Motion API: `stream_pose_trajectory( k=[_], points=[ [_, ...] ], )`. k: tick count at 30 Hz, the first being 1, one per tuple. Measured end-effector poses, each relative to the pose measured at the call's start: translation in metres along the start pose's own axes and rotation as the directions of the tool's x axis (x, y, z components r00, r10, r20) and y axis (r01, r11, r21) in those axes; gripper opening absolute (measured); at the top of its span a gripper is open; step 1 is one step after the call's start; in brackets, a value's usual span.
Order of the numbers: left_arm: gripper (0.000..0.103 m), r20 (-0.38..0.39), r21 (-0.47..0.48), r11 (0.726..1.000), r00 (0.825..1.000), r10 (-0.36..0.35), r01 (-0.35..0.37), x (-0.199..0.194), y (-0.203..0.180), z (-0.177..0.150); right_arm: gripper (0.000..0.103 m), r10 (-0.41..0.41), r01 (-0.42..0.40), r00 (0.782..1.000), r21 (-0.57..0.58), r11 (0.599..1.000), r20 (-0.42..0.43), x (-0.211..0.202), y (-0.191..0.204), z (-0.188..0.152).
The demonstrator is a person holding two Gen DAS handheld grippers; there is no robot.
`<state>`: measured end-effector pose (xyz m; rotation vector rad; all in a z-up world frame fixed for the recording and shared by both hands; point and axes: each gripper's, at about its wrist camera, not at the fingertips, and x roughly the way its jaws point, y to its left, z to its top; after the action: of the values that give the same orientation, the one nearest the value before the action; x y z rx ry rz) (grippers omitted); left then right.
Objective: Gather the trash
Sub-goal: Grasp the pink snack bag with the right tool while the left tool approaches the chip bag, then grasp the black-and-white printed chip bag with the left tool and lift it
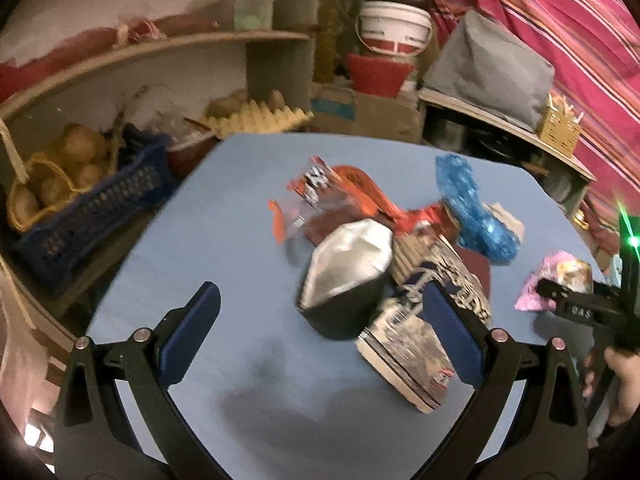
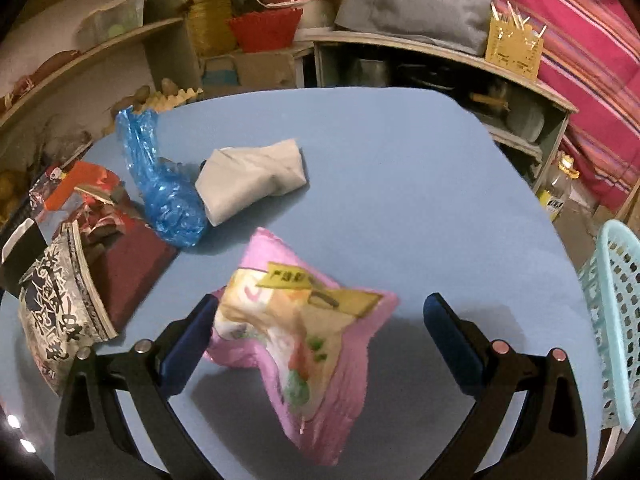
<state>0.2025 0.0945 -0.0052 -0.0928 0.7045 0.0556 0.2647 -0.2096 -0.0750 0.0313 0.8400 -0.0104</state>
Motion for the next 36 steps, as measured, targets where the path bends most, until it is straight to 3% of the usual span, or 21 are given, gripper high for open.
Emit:
stream_pose_trajectory(
  k=[2,7,13,22,24,28,34,36],
  points=[
    [0.098,-0.01,0.006,1.0,1.0,-0.003,0.003,0.003,-0.005,-0.003,0.096,-0.009,0.009,1.0,-0.02,1.0,0.002,-0.002,0.002,0.0],
    [0.098,-0.038,0.034,0.999,0.999,-0.019,0.02,0.011,-0.025,-0.014,0.062,0.041,-0.042,0.999,-0.042,0.998,-0.019,-0.004,0.004,-0.003],
    [0.098,-0.059,0.081,0.996,0.998,-0.037,0.042,0.02,-0.049,-0.023,0.032,0.104,-0.105,0.994,-0.062,0.993,-0.012,-0.01,0.001,-0.005],
    [0.093,-0.125,0.065,0.993,0.988,-0.086,0.095,0.036,-0.06,-0.032,0.029,0.126,-0.125,0.992,-0.051,0.991,0.016,-0.021,-0.016,-0.005],
    [0.081,-0.147,0.06,0.992,0.984,-0.102,0.112,0.04,-0.061,-0.034,0.029,0.129,-0.129,0.991,-0.045,0.991,0.017,-0.021,-0.02,-0.005],
    [0.071,-0.167,0.051,0.99,0.979,-0.12,0.13,0.046,-0.064,-0.038,0.029,0.136,-0.135,0.991,-0.034,0.99,0.018,-0.023,-0.025,-0.006],
    [0.035,-0.158,0.083,0.982,0.975,-0.153,0.167,0.038,-0.074,-0.039,0.029,0.14,-0.14,0.99,-0.037,0.99,0.021,-0.027,-0.028,-0.009],
    [0.019,-0.163,0.076,0.979,0.971,-0.176,0.19,0.035,-0.075,-0.039,0.029,0.141,-0.14,0.99,-0.041,0.989,0.028,-0.03,-0.029,-0.01]
  ],
)
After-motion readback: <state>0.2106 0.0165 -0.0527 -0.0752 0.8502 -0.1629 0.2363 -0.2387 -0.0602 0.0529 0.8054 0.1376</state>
